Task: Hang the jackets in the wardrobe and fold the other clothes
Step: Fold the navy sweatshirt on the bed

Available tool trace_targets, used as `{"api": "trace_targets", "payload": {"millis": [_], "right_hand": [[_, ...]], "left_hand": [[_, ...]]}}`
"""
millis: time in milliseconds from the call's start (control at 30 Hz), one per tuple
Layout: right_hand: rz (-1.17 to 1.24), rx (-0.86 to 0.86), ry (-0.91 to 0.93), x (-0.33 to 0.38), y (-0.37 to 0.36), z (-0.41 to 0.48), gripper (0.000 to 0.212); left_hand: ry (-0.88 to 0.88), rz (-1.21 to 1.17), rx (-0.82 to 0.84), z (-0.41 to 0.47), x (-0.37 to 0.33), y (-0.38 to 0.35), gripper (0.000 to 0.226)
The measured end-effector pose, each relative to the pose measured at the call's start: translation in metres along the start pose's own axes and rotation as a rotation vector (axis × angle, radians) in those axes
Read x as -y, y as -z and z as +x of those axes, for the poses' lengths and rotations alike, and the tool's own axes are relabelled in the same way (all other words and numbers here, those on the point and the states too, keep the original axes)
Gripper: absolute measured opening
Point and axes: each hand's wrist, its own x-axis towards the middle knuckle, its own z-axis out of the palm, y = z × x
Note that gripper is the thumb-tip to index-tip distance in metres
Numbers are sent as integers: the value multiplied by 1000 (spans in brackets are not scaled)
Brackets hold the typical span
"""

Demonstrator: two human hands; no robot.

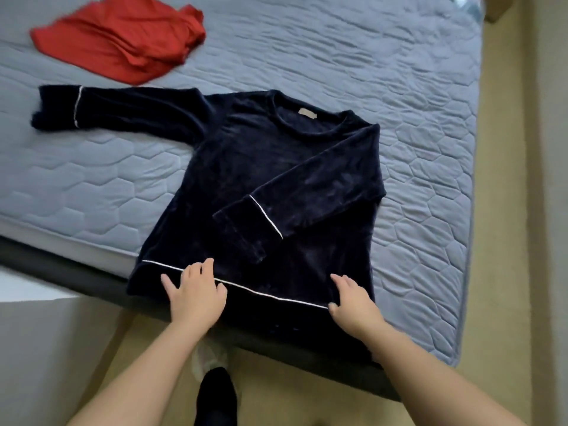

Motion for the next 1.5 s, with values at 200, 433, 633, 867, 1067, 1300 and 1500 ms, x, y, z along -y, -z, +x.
{"api": "trace_targets", "payload": {"millis": [200, 433, 633, 867, 1067, 1300, 1500], "right_hand": [[-120, -83, 166, 146, 48, 83, 70], [-174, -217, 198, 301, 42, 230, 73], [-91, -440, 319, 399, 42, 329, 64], [-54, -553, 320, 424, 46, 385, 59], [-305, -454, 166, 436, 26, 409, 63], [-390, -476, 225, 454, 7, 435, 64], [-358, -265, 187, 466, 32, 438, 64]], "left_hand": [[222, -418, -27, 138, 77, 67, 56], [478, -1110, -109, 325, 186, 97, 63], [590, -1792, -248, 435, 292, 126, 13], [675, -1712, -604, 492, 356, 142, 36], [765, -1459, -329, 480, 407, 127, 16], [621, -975, -378, 525, 417, 116, 34], [560, -930, -488, 508, 409, 122, 27]]}}
